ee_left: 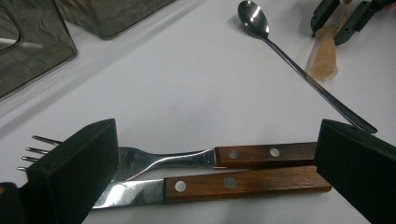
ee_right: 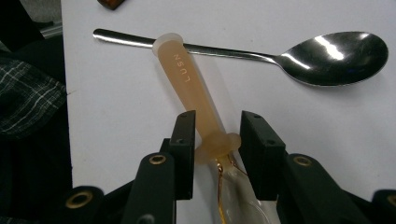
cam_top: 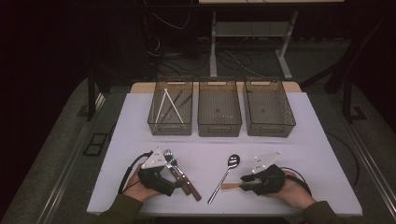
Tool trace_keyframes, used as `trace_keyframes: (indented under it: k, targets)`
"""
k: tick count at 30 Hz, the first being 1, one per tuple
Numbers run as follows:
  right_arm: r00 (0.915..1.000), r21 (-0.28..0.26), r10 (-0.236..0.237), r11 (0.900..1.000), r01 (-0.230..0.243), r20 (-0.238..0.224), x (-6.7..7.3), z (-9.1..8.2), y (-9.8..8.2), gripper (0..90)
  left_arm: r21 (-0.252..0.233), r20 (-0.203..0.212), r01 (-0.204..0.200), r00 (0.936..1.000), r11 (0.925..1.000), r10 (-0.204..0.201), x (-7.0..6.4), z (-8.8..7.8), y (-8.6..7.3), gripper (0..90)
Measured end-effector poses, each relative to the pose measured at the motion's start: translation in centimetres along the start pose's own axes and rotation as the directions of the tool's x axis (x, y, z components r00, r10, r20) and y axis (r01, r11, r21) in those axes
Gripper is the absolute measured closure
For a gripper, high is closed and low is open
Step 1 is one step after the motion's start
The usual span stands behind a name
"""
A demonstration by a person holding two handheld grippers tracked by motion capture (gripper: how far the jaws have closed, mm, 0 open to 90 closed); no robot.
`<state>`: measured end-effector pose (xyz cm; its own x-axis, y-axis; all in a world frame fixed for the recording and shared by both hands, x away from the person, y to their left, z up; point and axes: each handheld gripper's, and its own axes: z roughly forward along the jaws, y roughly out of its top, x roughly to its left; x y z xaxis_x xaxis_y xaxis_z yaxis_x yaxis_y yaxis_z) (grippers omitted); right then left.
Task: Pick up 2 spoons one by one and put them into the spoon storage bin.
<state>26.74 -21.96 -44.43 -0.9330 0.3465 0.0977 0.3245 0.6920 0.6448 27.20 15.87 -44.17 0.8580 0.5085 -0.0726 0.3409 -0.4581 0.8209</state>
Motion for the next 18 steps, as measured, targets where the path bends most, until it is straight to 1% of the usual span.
trace_keyframes:
  k: [3,4,7,11,13,14,15,18]
  targets:
    - [0.9999,-0.011,0.015,1.0,-0.015,-0.008,-0.1,-0.2,0.0,67.8,-0.001,0.0,0.0,1.0,1.0,0.0,0.0,0.0,0.0,0.0]
    - [0.9988,-0.023,0.045,0.999,-0.046,-0.016,0.0,-0.2,0.1,67.9,0.0,0.0,-0.001,1.0,1.0,0.001,0.0,0.0,0.0,0.0]
    - [0.9978,-0.039,0.063,0.997,-0.064,-0.02,-0.1,-0.5,0.0,68.1,-0.001,0.0,0.0,1.0,1.0,0.0,0.0,0.0,0.0,0.0]
    - [0.9971,-0.051,0.071,0.996,-0.073,-0.026,-0.4,-0.7,0.0,68.4,-0.001,0.0,0.0,1.0,1.0,0.0,0.0,0.0,0.0,0.0]
    - [0.9966,-0.061,0.073,0.995,-0.075,-0.038,-0.5,-0.9,0.1,68.5,-0.002,0.0,0.0,1.0,1.0,0.0,0.0,0.0,0.0,0.0]
    - [0.996,-0.062,0.08,0.995,-0.083,-0.038,-0.5,-1.0,0.1,68.6,-0.002,0.0,0.001,1.0,1.0,-0.001,0.0,0.0,0.0,0.0]
    - [0.9963,-0.069,0.075,0.995,-0.077,-0.041,-0.6,-1.0,0.1,68.7,-0.001,-0.001,0.001,1.0,1.0,-0.001,0.0,0.0,0.0,0.0]
    - [0.9958,-0.078,0.081,0.993,-0.085,-0.042,-0.7,-1.4,0.2,68.8,-0.001,0.0,0.0,1.0,1.0,0.0,0.0,0.0,0.0,0.0]
